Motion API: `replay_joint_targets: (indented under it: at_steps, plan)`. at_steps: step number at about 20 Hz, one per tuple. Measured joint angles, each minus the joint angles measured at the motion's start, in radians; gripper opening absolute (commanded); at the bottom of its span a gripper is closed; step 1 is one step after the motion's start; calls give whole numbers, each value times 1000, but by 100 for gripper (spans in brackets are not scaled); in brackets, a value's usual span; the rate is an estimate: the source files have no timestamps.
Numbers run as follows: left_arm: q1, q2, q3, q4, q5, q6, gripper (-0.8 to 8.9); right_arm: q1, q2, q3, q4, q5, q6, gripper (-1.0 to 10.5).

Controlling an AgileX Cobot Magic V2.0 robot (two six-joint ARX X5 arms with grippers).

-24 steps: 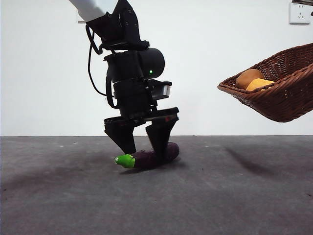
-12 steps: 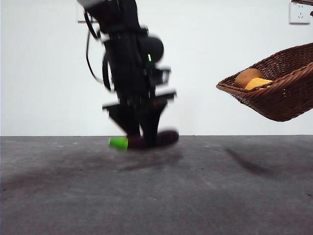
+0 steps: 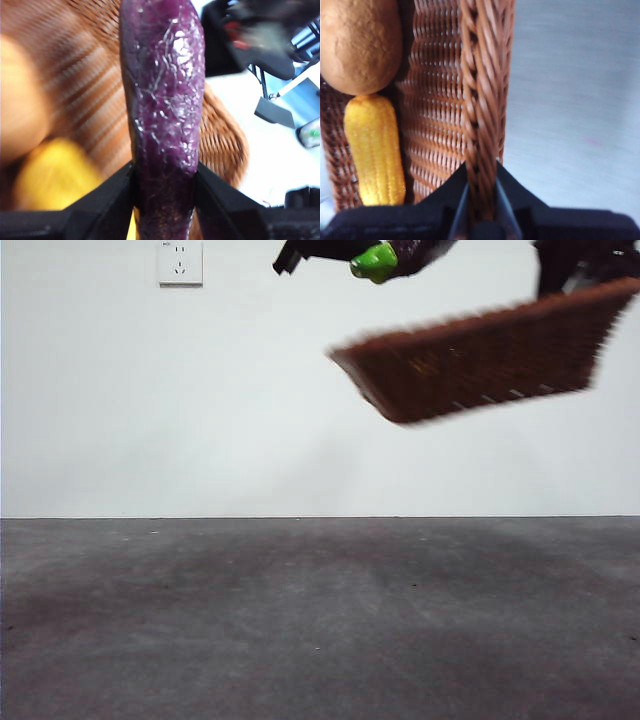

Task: Help me put the vegetables on the table into the basket

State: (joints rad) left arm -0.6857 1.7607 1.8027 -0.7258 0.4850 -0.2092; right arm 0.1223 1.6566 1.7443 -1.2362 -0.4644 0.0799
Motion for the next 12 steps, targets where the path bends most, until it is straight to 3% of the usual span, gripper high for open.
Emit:
replay_joint_targets:
  at_steps: [6, 9, 12]
  plan:
    - [-16, 9, -1, -20, -68, -66, 21, 84, 1, 0, 3, -7, 18, -8]
    - [-15, 10, -1, -23, -91, -73, 480, 104, 1, 0, 3, -7, 18, -8]
    - [-15, 10, -1, -20, -89, -73, 503, 106, 1, 0, 2, -6, 19, -8]
